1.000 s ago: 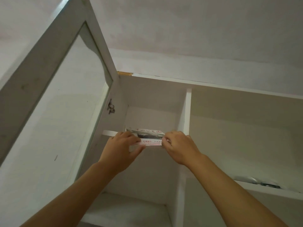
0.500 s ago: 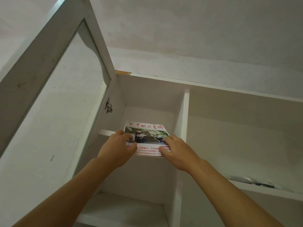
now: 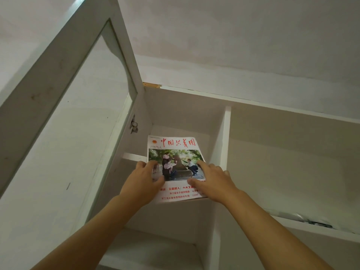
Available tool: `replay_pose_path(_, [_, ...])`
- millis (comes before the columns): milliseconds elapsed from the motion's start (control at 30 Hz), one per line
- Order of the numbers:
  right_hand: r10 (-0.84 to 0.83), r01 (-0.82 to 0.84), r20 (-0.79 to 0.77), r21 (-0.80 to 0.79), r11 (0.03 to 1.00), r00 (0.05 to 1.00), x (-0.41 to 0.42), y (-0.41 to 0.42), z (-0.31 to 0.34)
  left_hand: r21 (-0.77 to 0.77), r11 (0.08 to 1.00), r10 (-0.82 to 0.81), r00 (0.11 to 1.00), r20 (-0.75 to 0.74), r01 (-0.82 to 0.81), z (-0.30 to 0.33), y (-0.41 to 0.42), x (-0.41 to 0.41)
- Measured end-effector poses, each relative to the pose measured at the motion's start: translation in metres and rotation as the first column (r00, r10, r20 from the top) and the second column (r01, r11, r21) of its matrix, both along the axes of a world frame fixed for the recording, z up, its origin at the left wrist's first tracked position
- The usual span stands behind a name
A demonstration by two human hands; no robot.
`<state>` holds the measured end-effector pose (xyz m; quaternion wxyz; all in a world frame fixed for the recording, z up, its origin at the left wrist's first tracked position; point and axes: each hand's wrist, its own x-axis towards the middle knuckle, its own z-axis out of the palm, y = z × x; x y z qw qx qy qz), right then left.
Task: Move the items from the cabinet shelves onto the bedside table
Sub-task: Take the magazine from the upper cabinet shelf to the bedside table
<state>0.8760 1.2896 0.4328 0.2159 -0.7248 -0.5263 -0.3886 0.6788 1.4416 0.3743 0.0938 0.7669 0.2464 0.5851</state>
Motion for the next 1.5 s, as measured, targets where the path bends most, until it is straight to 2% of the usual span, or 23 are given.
replay_pose_path(100, [0.054,-0.054,-0.016,0.024,0.998,0.998,-0.003,0.001,-0.007,-0.027,0.999,-0.042,0.998,0.047,0.043,-0.008,-0.006,0.004])
replay_pose_path(367, [0.191,-0.185,-0.043,0.128,0.974,0.981,-0.002,-0.009,-0.031,0.018,0.990,-0.142,0.974,0.179,0.141,-0.039,-0.021,0.014])
replay_pose_path(600, [0.357,-0.351,-0.068,0.089,0.932,0.932,-0.006,-0.013,-0.063,0.174,0.974,-0.184,0.959,0.214,0.148,-0.048,-0.044,0.023])
replay_pose_path(767, [0.417,-0.395,-0.214,0.139,0.908,0.884,-0.001,-0.021,-0.093,0.110,0.964,-0.261,0.937,0.232,0.241,-0.075,-0.048,0.021])
replay_pose_path(900, [0.462,-0.436,-0.280,0.153,0.887,0.841,-0.002,-0.033,-0.126,0.103,0.964,-0.262,0.936,0.234,0.244,-0.108,-0.053,0.012])
replay_pose_path(1033, [0.492,-0.457,-0.331,0.180,0.871,0.806,-0.010,-0.045,-0.164,0.039,0.968,-0.250,0.944,0.216,0.248,-0.144,-0.065,0.002])
replay_pose_path(1167, [0.516,-0.475,-0.408,0.206,0.856,0.753,-0.019,-0.062,-0.206,-0.064,0.945,-0.302,0.930,0.210,0.321,-0.183,-0.083,-0.013])
replay_pose_path(1400, [0.538,-0.463,-0.561,0.285,0.839,0.629,-0.036,-0.106,-0.301,-0.200,0.893,-0.358,0.906,0.227,0.403,-0.268,-0.127,-0.035])
replay_pose_path(1500, [0.530,-0.451,-0.651,0.306,0.838,0.544,-0.044,-0.126,-0.346,-0.274,0.878,-0.347,0.916,0.201,0.392,-0.308,-0.145,-0.046])
